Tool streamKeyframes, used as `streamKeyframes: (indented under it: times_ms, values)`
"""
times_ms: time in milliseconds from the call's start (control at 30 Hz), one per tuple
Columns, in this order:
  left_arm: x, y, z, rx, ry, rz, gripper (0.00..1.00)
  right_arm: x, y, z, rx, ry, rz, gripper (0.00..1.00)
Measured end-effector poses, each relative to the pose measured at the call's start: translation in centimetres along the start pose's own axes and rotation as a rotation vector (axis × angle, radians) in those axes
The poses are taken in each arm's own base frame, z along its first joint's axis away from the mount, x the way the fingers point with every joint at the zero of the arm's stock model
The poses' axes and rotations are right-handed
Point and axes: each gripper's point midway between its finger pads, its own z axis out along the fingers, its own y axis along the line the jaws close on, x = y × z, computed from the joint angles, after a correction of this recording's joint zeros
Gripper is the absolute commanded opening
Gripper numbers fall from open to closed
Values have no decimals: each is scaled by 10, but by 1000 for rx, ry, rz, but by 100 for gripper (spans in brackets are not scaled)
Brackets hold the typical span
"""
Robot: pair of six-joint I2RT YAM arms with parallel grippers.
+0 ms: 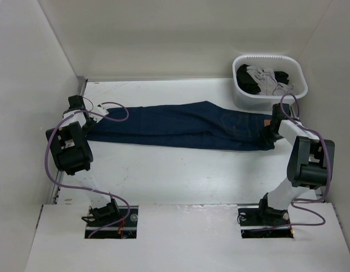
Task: Fold and stack the trousers
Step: Fold the trousers
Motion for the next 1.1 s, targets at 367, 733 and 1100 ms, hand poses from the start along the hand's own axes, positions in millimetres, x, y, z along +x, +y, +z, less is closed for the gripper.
streamKeyframes:
  times_ms: [367,733,1100]
  values:
    - [-3,14,1,-51,-22,-5,0,-7,2,-1,2,-26,-18,0]
    - [-25,63,-35,-204,-122,8,0,-28,14,-54,-120,-109,-55,0]
    - [21,24,-50,-300,-140,100,2,15,-50,-32,8,-16,-87,11]
